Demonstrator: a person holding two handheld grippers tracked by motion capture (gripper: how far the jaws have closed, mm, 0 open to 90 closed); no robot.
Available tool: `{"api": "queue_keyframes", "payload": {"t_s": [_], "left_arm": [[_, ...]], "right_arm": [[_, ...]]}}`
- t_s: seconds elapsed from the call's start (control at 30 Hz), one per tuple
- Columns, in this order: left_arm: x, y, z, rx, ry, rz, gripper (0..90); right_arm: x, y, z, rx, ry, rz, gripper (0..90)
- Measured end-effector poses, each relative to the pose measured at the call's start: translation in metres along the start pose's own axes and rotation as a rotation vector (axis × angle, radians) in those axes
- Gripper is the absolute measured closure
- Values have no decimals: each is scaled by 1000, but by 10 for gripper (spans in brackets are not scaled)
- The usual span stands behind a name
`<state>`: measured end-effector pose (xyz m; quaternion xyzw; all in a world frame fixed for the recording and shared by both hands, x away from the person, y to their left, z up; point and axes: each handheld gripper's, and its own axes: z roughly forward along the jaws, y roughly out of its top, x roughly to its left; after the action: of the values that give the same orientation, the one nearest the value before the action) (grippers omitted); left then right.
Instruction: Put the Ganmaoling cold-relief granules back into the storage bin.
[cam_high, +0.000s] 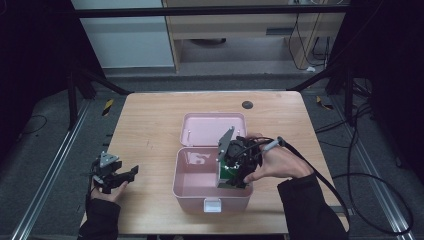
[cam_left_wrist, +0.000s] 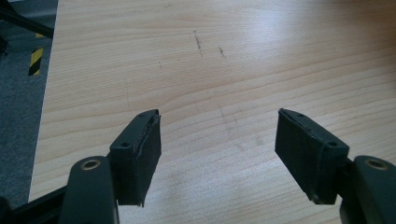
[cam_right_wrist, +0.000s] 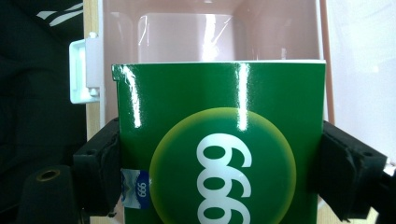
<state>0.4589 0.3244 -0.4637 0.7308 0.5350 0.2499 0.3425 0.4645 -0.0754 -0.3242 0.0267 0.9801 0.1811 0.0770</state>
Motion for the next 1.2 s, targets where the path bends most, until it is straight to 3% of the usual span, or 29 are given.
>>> {"api": "queue_keyframes", "payload": {"t_s": [0.43,1.2], "left_arm": [[0,0,0,2,1,2,309],[1,0,0,2,2,4,309]], "right_arm": [[-1,-5,19,35,20,14,162],[-1,-2,40,79,46,-7,156]]}}
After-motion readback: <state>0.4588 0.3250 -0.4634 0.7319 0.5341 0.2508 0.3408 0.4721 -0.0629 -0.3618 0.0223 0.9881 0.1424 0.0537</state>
